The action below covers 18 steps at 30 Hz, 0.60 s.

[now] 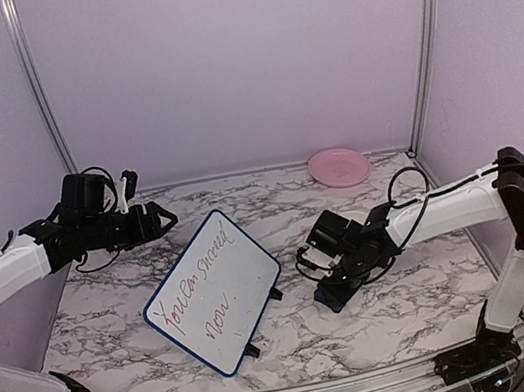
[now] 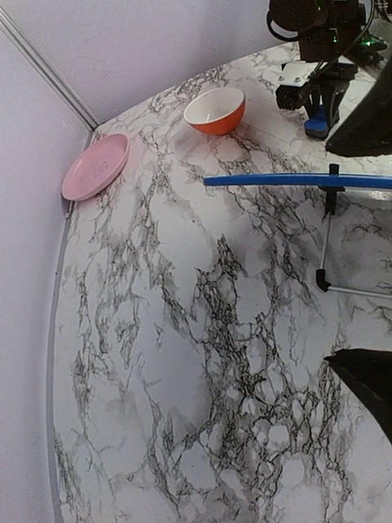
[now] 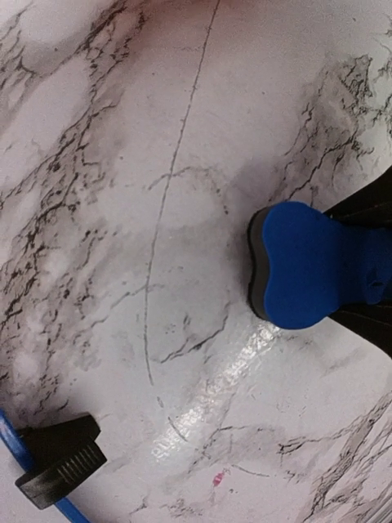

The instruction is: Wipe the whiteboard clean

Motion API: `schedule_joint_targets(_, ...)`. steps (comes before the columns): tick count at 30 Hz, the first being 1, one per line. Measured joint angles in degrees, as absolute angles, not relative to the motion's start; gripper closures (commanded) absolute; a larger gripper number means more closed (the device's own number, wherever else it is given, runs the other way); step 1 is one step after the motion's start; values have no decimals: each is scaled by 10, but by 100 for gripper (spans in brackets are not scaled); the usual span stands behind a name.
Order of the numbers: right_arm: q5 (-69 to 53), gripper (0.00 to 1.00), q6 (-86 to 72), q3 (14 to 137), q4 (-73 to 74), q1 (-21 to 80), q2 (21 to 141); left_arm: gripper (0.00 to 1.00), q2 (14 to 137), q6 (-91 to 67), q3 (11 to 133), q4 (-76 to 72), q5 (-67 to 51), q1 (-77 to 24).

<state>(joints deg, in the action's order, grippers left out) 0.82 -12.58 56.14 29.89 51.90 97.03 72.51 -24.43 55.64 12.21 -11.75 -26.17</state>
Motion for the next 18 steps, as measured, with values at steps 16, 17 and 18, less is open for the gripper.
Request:
schedule_joint_targets(16, -43, 100, -3, 679, 246, 581, 895, 61, 669, -240, 474, 138, -314, -255)
schedule_joint_targets(17, -44, 100, 6, 701, 242, 592, 908, 63, 669, -242, 472, 138, -316, -255)
schedule_joint_targets(18, -45, 100, 14, 721, 238, 603, 920, 65, 669, -240, 469, 138, -319, -256)
